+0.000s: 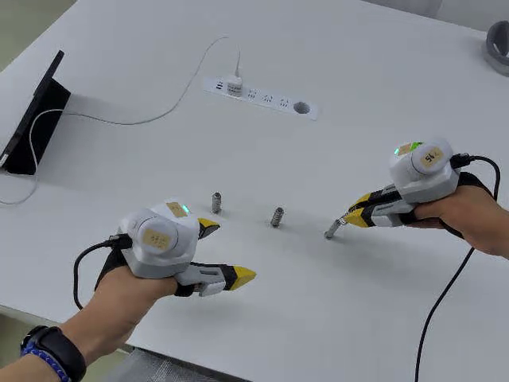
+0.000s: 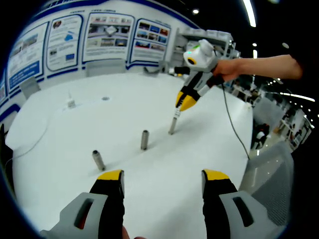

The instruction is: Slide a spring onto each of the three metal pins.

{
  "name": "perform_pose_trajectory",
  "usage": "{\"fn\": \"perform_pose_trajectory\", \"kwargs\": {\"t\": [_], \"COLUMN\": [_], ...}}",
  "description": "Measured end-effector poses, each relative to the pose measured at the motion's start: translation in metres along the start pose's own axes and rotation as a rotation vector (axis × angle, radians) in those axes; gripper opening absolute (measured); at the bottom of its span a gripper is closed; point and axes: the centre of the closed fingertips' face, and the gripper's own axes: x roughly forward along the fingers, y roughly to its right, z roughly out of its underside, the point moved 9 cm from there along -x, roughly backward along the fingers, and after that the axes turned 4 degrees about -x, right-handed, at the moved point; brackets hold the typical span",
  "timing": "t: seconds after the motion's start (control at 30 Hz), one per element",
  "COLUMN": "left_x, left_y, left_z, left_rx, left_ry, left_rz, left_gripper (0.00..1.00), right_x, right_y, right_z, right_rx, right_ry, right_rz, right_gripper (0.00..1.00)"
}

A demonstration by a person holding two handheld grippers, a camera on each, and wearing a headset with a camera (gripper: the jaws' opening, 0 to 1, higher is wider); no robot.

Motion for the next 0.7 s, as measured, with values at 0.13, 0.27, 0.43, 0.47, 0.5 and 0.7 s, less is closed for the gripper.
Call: {"fn": "perform_pose_trajectory", "kwargs": {"t": [0.13,0.27,0.43,0.47,0.5,0.7], "left_x": [-0.001,-0.002,-0.003,-0.004,-0.004,-0.005], "left_y": [0.000,-0.001,-0.001,-0.001,-0.001,-0.002], "left_z": [-0.001,-0.002,-0.002,-0.002,-0.002,-0.001], "left_rx": [-0.003,-0.004,-0.005,-0.005,-0.005,-0.007], "left_ry": [0.005,0.008,0.009,0.009,0.009,0.008], "left_rz": [-0.001,-0.003,-0.003,-0.003,-0.003,-0.005], "left_gripper": [0.64,0.63,0.63,0.63,0.63,0.62], "right_x": [0.003,0.006,0.010,0.011,0.012,0.017], "right_y": [0.000,0.000,0.000,0.000,0.000,-0.002], "right_z": [-0.001,-0.003,-0.003,-0.003,-0.003,-0.002], "right_rx": [-0.008,-0.016,-0.023,-0.025,-0.026,-0.041], "right_ry": [-0.004,-0.011,-0.020,-0.022,-0.024,-0.040], "right_rz": [-0.006,-0.012,-0.017,-0.018,-0.018,-0.022], "right_gripper": [0.13,0.13,0.13,0.13,0.13,0.13]}}
